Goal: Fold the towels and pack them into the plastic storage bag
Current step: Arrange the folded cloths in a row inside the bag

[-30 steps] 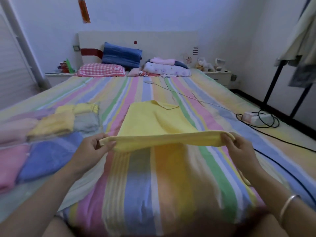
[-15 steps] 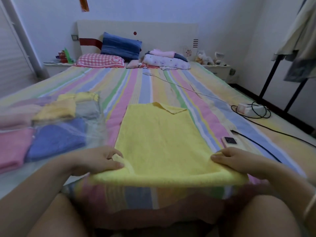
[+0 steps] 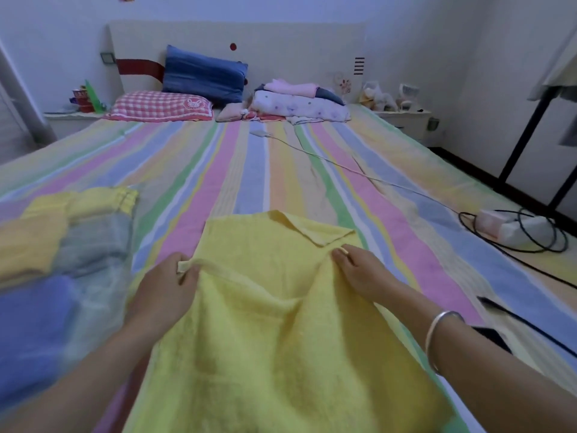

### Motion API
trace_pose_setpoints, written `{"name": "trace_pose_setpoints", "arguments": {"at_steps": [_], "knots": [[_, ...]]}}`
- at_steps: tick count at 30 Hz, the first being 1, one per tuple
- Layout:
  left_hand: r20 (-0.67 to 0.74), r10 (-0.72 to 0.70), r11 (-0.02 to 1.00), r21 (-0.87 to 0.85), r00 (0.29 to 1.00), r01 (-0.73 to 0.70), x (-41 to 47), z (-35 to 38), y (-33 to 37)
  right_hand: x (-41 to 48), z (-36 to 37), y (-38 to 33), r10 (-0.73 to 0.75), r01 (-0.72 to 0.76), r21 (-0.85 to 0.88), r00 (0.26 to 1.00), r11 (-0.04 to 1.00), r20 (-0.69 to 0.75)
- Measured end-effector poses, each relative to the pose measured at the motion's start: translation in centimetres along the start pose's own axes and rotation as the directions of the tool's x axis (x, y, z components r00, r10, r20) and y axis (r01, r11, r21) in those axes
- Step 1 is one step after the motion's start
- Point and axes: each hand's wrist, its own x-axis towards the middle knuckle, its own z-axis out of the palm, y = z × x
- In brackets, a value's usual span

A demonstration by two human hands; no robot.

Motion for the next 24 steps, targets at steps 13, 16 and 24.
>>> {"name": "trace_pose_setpoints", "arguments": {"at_steps": [13,16,24], "knots": [[0.005,-0.021,0.999,-0.034,1.000,0.021,15.8,7.6,-2.5,18.1,-0.2,7.6,0.072,-0.096,-0.176,0.987,0.980,-0.141],[0.011,-0.014,1.000,-0.020,1.000,0.014,18.6,9.8,-2.1,19.7,-0.2,8.4,0.087,-0.127,-0.280,0.985,0.952,-0.152],[-0.002,-0.073,0.990,0.123,0.997,0.072,21.3,11.7,-3.4,21.4,0.0,8.7,0.040,-0.134,-0.362,0.966,0.923,-0.256]]}}
